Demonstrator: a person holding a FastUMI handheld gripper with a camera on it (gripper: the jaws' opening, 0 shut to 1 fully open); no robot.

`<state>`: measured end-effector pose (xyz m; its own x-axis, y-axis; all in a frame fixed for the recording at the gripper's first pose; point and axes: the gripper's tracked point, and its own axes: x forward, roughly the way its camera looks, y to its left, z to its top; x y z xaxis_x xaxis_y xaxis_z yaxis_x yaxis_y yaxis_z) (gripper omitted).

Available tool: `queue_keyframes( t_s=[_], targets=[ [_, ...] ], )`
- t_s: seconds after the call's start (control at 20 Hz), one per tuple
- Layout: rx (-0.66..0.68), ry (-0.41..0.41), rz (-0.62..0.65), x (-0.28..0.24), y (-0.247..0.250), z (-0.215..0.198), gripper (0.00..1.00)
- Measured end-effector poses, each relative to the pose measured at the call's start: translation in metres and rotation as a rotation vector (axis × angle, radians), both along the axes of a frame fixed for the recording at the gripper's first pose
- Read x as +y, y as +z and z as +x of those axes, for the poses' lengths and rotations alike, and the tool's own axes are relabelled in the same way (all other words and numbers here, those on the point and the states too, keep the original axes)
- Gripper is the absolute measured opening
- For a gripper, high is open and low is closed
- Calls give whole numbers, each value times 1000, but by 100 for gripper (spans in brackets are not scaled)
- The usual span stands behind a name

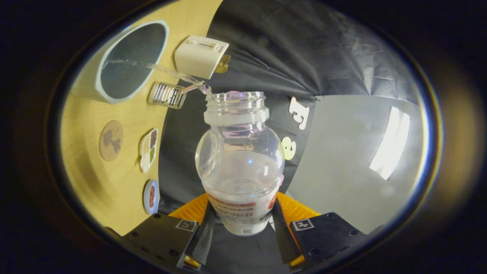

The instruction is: Take the bottle from table, then pour the juice into the cup, finally place the bottle on the coaster

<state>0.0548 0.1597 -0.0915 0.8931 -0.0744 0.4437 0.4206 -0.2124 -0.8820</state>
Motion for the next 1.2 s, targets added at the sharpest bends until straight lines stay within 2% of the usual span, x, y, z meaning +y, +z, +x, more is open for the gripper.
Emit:
queue_keyframes(
  t_s=[1.2],
  targets=[
    [-69, 25, -105, 14, 24, -4, 76]
  ],
)
